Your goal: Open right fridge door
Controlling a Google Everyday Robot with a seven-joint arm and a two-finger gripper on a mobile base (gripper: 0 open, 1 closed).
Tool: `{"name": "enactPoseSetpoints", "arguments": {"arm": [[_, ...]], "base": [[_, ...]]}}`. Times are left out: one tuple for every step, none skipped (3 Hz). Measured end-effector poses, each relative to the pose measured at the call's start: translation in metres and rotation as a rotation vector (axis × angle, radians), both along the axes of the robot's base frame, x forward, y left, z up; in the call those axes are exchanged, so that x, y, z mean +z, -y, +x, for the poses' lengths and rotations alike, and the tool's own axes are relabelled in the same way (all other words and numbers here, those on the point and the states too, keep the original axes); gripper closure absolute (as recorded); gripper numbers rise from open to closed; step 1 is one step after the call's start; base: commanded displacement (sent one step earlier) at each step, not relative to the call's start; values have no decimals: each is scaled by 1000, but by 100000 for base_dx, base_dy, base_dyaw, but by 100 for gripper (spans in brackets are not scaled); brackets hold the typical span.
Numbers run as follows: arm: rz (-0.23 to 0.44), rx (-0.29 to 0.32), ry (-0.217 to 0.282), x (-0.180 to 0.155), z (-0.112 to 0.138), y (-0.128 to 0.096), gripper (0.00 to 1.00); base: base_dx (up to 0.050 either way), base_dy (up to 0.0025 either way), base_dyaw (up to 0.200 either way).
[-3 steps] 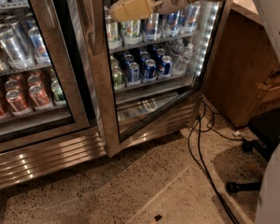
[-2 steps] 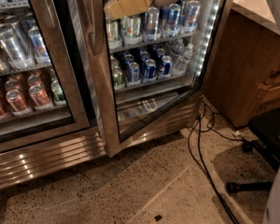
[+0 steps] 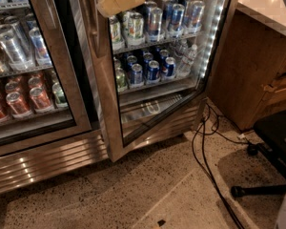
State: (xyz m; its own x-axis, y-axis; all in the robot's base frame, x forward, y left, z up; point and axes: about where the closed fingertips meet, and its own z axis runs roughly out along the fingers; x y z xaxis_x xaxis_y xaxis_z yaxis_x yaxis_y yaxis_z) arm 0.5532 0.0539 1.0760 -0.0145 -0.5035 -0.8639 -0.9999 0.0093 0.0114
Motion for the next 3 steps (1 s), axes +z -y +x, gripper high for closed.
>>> {"name": "enactPoseSetpoints", "arguments": {"arm": [[-1, 18, -28, -1, -23, -12, 100], [-17, 32, -21, 12, -50, -29, 100], [-52, 21, 27, 16, -68, -48, 100]], "base": [[0, 0, 0], [0, 0, 0], [0, 0, 0]]}}
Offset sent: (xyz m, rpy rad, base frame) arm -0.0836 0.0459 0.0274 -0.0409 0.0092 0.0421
